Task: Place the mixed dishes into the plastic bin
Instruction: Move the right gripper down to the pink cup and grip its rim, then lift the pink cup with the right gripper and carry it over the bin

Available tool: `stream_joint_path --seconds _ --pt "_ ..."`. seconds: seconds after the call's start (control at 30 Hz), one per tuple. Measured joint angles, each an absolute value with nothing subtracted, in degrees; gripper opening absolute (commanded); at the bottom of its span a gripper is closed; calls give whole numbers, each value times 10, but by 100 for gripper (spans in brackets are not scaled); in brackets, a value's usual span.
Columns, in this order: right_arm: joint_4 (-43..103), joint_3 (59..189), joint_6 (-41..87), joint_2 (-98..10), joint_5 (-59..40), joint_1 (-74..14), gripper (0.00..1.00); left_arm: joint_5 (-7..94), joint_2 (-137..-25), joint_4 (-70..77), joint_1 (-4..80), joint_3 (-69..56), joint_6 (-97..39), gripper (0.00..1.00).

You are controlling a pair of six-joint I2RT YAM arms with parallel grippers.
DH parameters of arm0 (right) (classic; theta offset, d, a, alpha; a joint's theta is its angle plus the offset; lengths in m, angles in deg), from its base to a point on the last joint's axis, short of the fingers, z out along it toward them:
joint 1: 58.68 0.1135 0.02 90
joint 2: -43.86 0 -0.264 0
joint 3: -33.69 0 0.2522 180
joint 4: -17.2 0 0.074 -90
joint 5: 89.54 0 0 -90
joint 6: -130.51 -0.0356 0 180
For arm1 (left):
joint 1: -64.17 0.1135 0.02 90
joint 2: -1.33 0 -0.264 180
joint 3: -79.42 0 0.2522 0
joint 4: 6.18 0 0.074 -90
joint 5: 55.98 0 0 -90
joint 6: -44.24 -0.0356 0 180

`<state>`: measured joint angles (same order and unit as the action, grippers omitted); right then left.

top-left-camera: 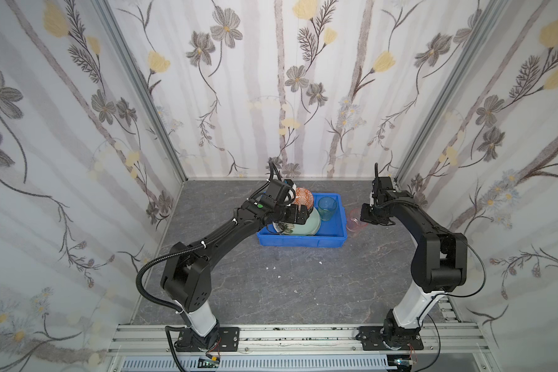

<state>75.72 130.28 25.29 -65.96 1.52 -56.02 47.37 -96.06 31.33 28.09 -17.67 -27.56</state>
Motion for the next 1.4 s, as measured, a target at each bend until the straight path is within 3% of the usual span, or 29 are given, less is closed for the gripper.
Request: stream_joint_path --seconds 0.57,1.4 --pt "880 1480 266 -619 49 -514 0 495 -944 310 308 -172 -278 100" --pt "921 1685 245 -808 52 -436 0 475 -907 309 333 -166 -291 100"
